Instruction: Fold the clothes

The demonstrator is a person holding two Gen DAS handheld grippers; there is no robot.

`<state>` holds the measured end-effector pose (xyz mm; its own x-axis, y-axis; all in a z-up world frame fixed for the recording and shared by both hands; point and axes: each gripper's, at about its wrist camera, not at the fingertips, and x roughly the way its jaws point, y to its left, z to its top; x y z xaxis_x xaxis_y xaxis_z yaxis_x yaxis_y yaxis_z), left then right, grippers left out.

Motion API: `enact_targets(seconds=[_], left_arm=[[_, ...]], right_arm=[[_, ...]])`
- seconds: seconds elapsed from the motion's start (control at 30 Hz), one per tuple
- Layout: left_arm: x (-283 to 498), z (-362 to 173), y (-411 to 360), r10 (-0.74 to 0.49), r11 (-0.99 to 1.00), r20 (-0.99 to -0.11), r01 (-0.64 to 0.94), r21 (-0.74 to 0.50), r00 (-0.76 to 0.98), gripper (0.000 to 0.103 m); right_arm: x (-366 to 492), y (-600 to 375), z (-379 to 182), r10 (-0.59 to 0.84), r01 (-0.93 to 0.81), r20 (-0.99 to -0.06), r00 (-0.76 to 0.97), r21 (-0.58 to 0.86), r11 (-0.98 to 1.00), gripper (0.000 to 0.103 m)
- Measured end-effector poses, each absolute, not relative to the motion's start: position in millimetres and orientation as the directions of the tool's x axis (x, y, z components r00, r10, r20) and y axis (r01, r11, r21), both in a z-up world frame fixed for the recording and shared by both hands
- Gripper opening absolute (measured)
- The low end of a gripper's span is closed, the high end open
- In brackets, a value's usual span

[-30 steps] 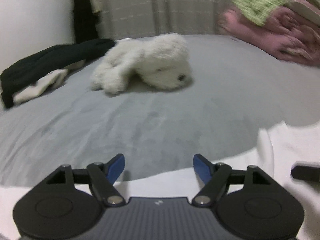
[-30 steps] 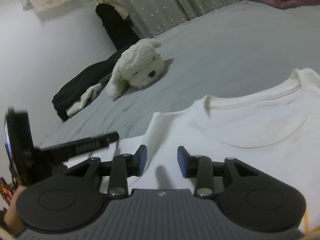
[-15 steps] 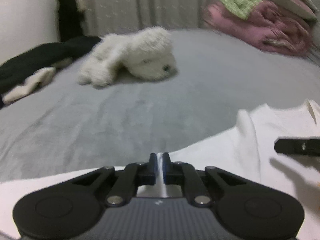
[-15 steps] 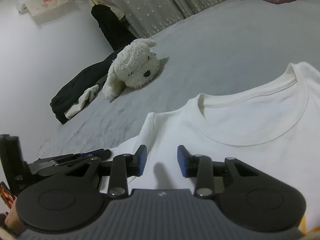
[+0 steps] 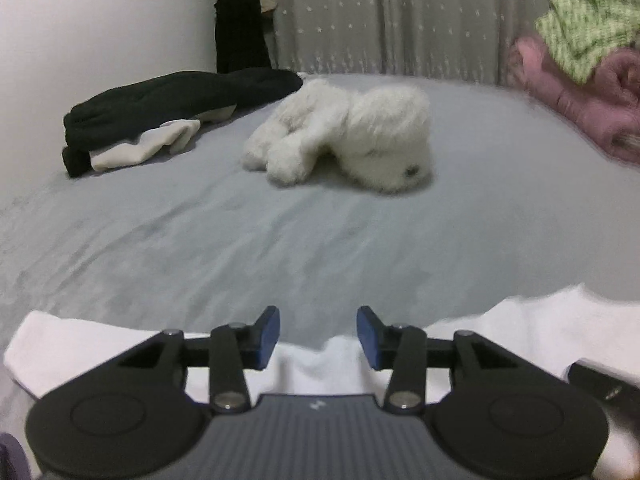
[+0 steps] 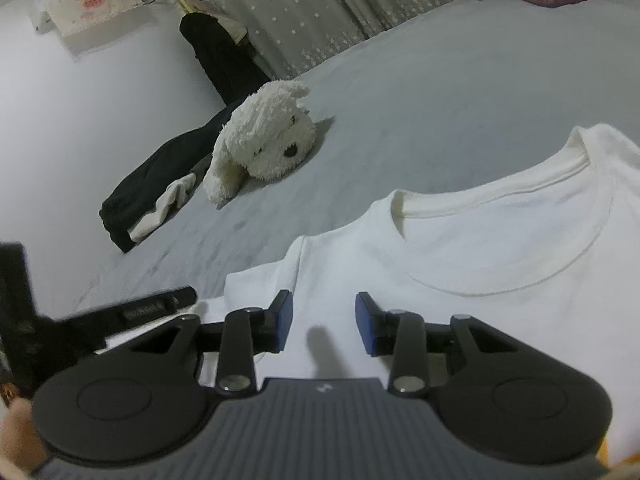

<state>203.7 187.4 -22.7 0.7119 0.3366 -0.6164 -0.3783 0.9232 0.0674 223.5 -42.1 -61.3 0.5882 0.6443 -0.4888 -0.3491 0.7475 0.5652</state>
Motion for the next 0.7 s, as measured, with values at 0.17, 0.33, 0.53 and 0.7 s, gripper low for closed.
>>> enact_targets(seconds=[0.17,0.33,0.53,0.7], left_arm=[[209,-29,159,0.267,0.930,-0.589,-0.365,-0.051,0.763,0.059],[215,-35,130,0.201,0.924,-0.550,-0.343,-0.168,0.810,0.063],[221,-64,104,0.136,0.918,-0.490,-0.296,-0.265,0.861,0.062],[227,-79,109,0.113,0.896,-0.494,-0.303,-0.324,0.862,0.058]], right_arm=[[222,-52,-51,0.604,-0.318,-0.495,0.625,0.546,0.775,0.047],[220,-71,-38,0.543,-0.288,-0.480,0.689,0.506,0.813,0.050],[227,-101,-41,0.465,-0.202,-0.486,0.740,0.498,0.843,0.051],[228,-115,-43,0.309,-0.123,-0.531,0.789,0.357,0.926,0.030]])
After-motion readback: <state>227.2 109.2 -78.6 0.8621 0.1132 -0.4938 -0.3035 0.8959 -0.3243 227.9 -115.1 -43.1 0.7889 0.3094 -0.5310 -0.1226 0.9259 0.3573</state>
